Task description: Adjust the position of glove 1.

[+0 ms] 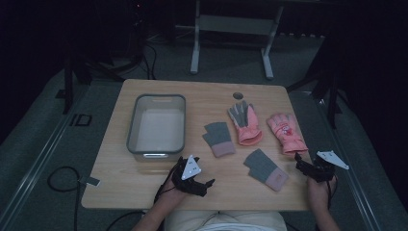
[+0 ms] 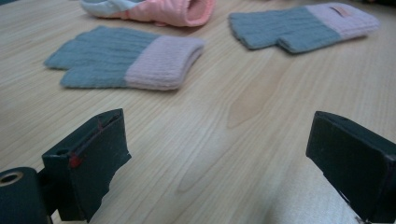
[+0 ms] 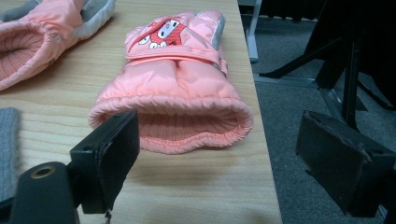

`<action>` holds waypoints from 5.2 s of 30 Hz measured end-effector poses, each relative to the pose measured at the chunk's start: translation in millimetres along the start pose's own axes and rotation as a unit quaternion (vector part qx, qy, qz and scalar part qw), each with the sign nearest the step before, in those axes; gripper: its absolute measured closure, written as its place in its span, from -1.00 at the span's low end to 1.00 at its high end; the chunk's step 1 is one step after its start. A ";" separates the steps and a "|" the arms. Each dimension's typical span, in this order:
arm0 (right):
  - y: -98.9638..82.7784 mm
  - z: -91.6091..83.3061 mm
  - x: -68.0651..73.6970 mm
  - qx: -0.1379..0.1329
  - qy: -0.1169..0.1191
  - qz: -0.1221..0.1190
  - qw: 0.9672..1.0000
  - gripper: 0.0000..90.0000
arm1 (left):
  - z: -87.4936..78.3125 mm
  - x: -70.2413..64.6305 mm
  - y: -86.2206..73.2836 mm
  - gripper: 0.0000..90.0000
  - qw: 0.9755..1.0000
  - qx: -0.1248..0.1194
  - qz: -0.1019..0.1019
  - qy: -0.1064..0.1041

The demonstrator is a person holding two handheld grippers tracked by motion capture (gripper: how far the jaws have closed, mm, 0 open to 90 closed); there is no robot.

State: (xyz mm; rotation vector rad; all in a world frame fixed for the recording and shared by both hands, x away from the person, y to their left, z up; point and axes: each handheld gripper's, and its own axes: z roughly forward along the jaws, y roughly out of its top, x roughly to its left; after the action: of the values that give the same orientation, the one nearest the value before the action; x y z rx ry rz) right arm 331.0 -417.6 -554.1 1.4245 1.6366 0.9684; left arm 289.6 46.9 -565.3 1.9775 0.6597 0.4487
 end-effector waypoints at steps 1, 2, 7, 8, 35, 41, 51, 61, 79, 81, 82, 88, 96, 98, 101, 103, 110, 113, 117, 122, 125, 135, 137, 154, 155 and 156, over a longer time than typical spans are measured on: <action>0.0 0.0 0.3 0.000 -0.001 -0.002 1.000 -0.70 | 0.6 0.4 0.2 -0.89 1.000 0.002 -0.002 -0.001; 0.0 0.0 1.2 0.002 -0.003 -0.006 1.000 -0.70 | 1.6 0.6 0.6 -0.89 1.000 0.007 -0.004 -0.003; 0.2 0.6 1.7 0.010 -0.010 -0.007 1.000 -0.70 | 3.9 0.6 1.6 -0.89 1.000 0.021 0.001 -0.017; 0.2 0.6 1.1 0.010 -0.009 -0.005 1.000 -0.70 | 3.9 0.6 1.6 -0.89 1.000 0.021 0.001 -0.017; 32.3 10.1 -3.0 0.059 0.066 -0.028 0.996 -0.69 | -1.1 2.9 -0.5 -0.90 1.000 0.001 -0.014 -0.009; 45.4 6.9 5.4 0.065 0.082 -0.046 0.993 -0.71 | -3.3 4.2 -1.8 -0.90 1.000 -0.014 -0.024 -0.006; 85.9 -7.7 30.5 0.036 0.114 -0.059 0.991 -0.72 | -4.6 6.1 -2.4 -0.90 0.999 -0.019 -0.028 -0.012; 124.2 -10.6 67.3 -0.003 0.138 -0.087 0.987 -0.71 | -5.7 5.2 -3.0 -0.90 0.999 -0.026 -0.026 -0.005; 147.2 13.7 154.1 0.028 0.232 -0.121 0.965 -0.71 | -8.4 4.5 -4.4 -0.90 0.999 -0.037 -0.025 -0.002; 147.2 19.0 163.3 0.036 0.250 -0.123 0.960 -0.73 | -8.5 4.7 -4.5 -0.90 0.999 -0.037 -0.025 -0.003; 146.8 22.5 169.0 0.040 0.256 -0.123 0.958 -0.73 | -8.5 4.7 -4.5 -0.90 0.999 -0.037 -0.025 -0.003; 141.8 36.8 193.5 0.046 0.278 -0.134 0.950 -0.76 | -8.2 4.3 -4.4 -0.90 0.999 -0.036 -0.024 -0.003; 131.5 55.7 218.2 0.069 0.302 -0.173 0.935 -0.29 | -8.4 5.8 -4.6 -0.90 0.999 -0.038 -0.030 -0.008; 128.6 62.1 222.3 0.083 0.308 -0.172 0.932 -0.17 | -8.6 6.7 -4.8 -0.90 0.999 -0.039 -0.034 -0.010; 123.9 70.7 226.3 0.094 0.305 -0.169 0.933 0.01 | -8.3 7.6 -4.6 -0.90 0.999 -0.037 -0.036 -0.014; 120.9 76.5 228.6 0.105 0.307 -0.171 0.930 0.08 | -8.2 7.0 -4.5 -0.90 0.999 -0.036 -0.033 -0.012; 108.7 98.5 235.2 0.148 0.297 -0.176 0.927 0.41 | -7.7 4.3 -4.2 -0.90 0.999 -0.035 -0.022 -0.008; 104.5 108.1 236.5 0.170 0.306 -0.162 0.923 0.41 | -7.4 4.2 -4.0 -0.90 0.999 -0.033 -0.022 -0.009; 97.1 121.8 240.7 0.192 0.291 -0.180 0.920 0.44 | -7.6 4.4 -4.1 -0.90 0.999 -0.034 -0.022 -0.010; 89.8 126.7 245.9 0.197 0.271 -0.205 0.919 0.43 | -7.8 4.3 -4.2 -0.90 0.999 -0.035 -0.022 -0.007; 89.5 125.7 249.4 0.201 0.259 -0.205 0.922 0.50 | -7.8 4.2 -4.2 -0.90 0.999 -0.035 -0.022 -0.007; 90.0 121.0 252.0 0.199 0.249 -0.172 0.932 0.89 | -7.6 3.9 -4.1 -0.90 0.999 -0.034 -0.022 -0.005; 94.2 113.2 250.8 0.200 0.252 -0.167 0.932 0.89 | -7.8 3.8 -4.1 -0.90 0.999 -0.034 -0.021 -0.005; 103.5 -10.5 234.6 0.133 0.236 -0.122 0.955 0.90 | -7.8 4.0 -4.2 -0.90 0.999 -0.036 -0.022 -0.006; 97.7 -12.4 233.3 0.134 0.229 -0.114 0.957 0.90 | -7.8 4.1 -4.2 -0.90 0.999 -0.036 -0.021 -0.005; 91.4 -13.2 232.5 0.139 0.222 -0.114 0.958 0.90 | -7.7 3.9 -4.2 -0.90 0.999 -0.036 -0.023 -0.006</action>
State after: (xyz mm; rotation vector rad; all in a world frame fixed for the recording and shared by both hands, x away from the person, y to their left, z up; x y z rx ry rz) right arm 334.5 -178.8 -479.5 1.2081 2.2901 0.9992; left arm 287.3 56.2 -565.3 1.8921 0.6699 0.4270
